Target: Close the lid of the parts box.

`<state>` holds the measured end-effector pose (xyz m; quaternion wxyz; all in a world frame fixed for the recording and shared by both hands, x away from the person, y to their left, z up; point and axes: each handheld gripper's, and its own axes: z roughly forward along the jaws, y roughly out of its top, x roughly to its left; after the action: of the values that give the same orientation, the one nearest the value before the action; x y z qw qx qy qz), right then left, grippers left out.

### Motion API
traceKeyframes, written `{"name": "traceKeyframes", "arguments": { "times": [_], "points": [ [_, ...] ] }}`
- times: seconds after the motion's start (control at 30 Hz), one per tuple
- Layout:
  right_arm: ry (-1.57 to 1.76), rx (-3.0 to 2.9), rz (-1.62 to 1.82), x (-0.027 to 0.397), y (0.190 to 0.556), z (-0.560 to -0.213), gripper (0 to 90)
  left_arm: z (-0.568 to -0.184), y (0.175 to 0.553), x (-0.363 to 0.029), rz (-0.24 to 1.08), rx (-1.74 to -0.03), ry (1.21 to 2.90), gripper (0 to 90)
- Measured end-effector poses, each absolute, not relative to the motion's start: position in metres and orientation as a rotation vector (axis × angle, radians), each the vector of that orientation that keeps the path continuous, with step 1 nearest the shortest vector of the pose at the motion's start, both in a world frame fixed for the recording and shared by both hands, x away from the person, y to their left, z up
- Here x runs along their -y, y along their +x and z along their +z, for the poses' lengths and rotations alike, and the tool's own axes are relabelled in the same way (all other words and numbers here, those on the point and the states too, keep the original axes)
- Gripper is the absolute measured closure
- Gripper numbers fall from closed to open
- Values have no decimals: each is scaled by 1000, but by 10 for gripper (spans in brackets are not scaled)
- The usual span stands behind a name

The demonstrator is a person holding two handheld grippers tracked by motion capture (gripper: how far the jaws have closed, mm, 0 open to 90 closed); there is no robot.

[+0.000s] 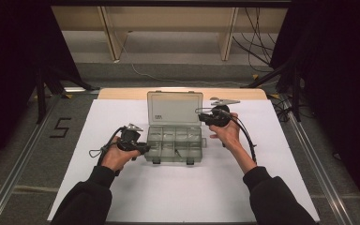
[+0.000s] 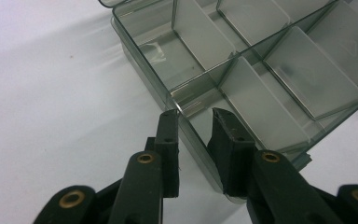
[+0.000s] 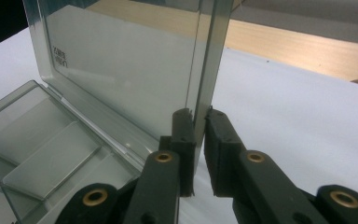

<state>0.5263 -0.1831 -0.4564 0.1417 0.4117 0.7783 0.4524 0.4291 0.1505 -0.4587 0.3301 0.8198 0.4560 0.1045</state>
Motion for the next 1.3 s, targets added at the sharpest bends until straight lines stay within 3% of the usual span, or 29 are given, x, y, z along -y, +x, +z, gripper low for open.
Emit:
{"name": "traceKeyframes", "arguments": {
  "times": [0.93, 1.13, 1.3],
  "points": [
    [1026, -2146, 1344, 182, 510, -463, 834, -458, 426, -152, 288, -1144, 2157, 711],
    [1034, -2145, 1336, 182, 508, -463, 835, -459, 427, -151, 333, -1139, 2143, 665],
    [1052, -2135, 1346, 182, 508, -465, 835, -448, 428, -154, 378, -1169, 2107, 511]
  ]
}}
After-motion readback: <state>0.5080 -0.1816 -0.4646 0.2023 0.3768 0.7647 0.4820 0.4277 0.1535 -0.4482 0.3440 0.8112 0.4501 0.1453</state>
